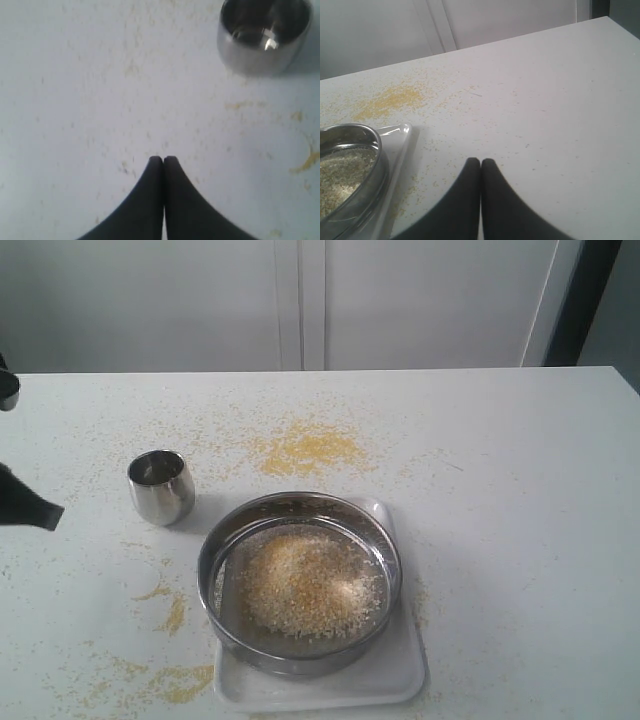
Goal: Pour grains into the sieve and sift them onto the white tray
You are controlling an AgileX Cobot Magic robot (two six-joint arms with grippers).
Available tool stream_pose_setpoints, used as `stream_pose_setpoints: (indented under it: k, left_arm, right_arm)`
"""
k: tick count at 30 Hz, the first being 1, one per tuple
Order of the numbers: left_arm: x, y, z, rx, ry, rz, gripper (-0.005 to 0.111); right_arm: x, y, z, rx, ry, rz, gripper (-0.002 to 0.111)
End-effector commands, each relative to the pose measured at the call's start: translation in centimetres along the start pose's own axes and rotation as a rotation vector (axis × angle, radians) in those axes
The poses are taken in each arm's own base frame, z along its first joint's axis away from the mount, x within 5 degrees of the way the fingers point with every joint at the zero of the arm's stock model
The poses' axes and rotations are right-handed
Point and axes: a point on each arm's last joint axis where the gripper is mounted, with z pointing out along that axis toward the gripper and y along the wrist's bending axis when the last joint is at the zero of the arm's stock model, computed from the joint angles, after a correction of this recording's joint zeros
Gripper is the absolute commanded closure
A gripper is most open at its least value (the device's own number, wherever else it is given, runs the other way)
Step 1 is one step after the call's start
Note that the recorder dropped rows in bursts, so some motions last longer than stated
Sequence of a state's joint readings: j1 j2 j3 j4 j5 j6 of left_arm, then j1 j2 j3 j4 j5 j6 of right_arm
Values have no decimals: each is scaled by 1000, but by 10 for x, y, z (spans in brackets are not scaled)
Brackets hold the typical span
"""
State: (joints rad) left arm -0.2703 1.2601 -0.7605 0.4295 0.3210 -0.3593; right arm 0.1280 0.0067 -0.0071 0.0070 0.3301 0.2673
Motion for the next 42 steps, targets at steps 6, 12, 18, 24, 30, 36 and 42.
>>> stream_pose_setpoints:
  k: [6, 12, 18, 24, 30, 36, 42]
  left_arm:
    - [31, -1, -21, 33, 301, -157, 106]
    - [38, 11, -35, 77, 319, -202, 106]
    - [44, 23, -43, 65, 320, -292, 106]
    - [46, 21, -55, 75, 196, -324, 106]
    - [51, 21, -64, 60, 31, -364, 106]
    - [58, 18, -60, 54, -67, -376, 106]
    - [59, 18, -59, 54, -72, -375, 106]
  right_arm:
    - [1, 0, 0, -6, -7, -1, 108]
    - [1, 0, 0, -6, -7, -1, 108]
    - [1, 0, 0, -6, -7, -1, 108]
    - [1, 0, 0, -6, -7, -1, 108]
    - [1, 0, 0, -6, -7, -1, 108]
    - [1, 0, 0, -6, -7, -1, 108]
    - [1, 0, 0, -6, -15, -8, 108]
